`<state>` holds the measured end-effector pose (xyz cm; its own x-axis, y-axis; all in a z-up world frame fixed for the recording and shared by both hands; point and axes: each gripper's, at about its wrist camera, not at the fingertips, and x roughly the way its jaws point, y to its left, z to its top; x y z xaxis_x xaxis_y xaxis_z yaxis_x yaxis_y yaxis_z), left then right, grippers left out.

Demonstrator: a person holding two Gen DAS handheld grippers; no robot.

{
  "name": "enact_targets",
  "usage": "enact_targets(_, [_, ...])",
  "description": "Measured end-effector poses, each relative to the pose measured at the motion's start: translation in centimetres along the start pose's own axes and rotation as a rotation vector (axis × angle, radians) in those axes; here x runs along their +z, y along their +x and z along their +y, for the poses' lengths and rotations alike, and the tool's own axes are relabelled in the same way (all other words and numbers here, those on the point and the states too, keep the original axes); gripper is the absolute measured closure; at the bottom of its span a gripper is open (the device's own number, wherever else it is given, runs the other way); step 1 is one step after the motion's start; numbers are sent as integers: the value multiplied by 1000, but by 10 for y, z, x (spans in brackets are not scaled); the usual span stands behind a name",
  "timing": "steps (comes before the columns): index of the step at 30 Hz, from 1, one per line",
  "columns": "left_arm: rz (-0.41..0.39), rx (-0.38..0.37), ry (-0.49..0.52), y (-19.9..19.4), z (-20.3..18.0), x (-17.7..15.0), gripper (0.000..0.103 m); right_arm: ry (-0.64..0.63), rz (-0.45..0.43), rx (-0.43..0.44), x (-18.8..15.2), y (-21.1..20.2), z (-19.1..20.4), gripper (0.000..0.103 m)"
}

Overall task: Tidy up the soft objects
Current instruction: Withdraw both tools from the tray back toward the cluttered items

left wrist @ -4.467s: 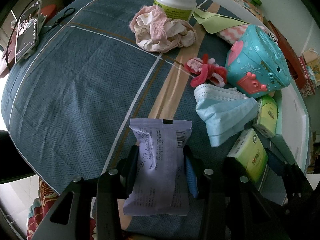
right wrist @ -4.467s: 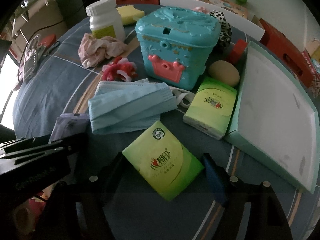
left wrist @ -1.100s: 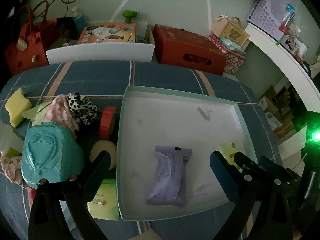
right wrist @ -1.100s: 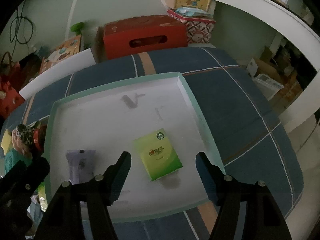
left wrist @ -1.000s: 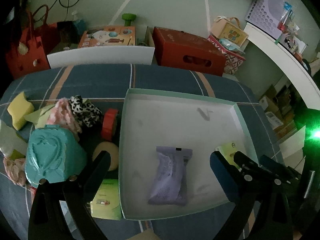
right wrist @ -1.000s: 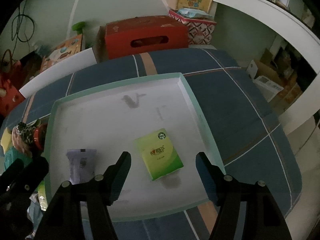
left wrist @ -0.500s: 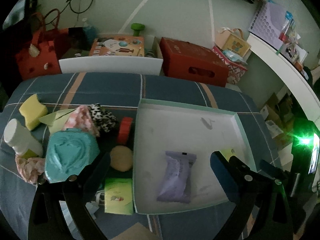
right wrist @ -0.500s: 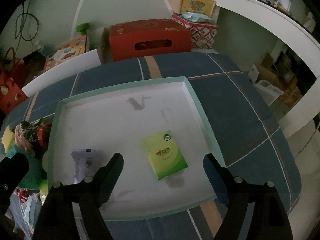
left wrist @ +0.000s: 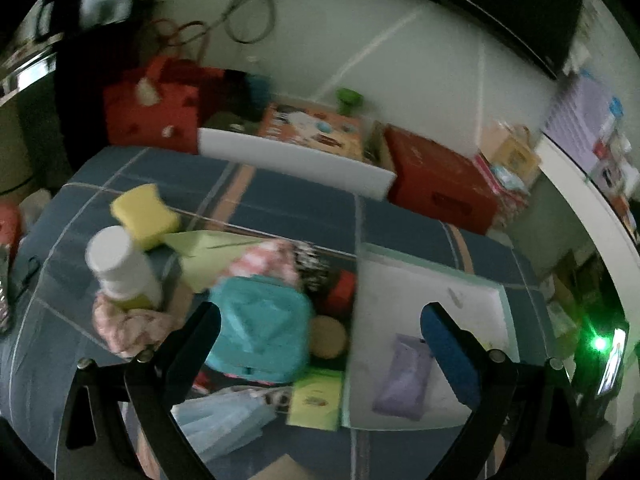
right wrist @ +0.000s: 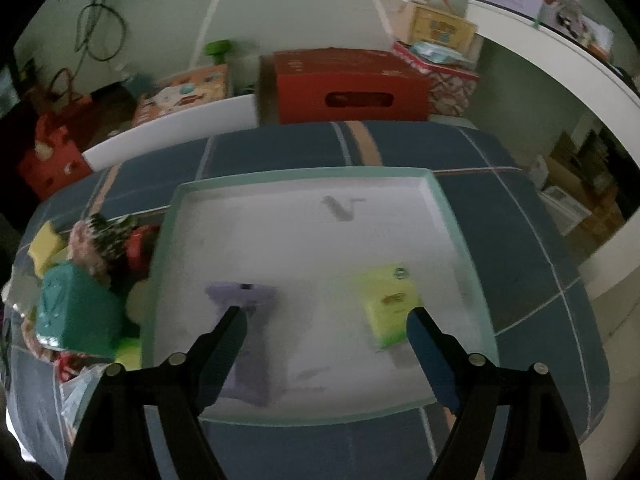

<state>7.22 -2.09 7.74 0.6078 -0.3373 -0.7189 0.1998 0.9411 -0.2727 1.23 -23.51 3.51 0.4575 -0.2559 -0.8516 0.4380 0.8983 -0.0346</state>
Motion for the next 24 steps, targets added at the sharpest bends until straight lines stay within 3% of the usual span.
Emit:
enact_targets(5, [-10,51,-86,-6,38,-1,3,-46,7,53,-5,-3,21,18])
enact_targets(10, [31,100,-159,1,71,-14,3,-115,25,99,-17,-4,52,18])
enact_targets(17, [148,124,-190,19,94,-46,3,-207,67,138,-39,-2,91,18])
enact_targets(24, [210,124,-160,30,95,-71,3,-197,120,138,-56,5,94,18])
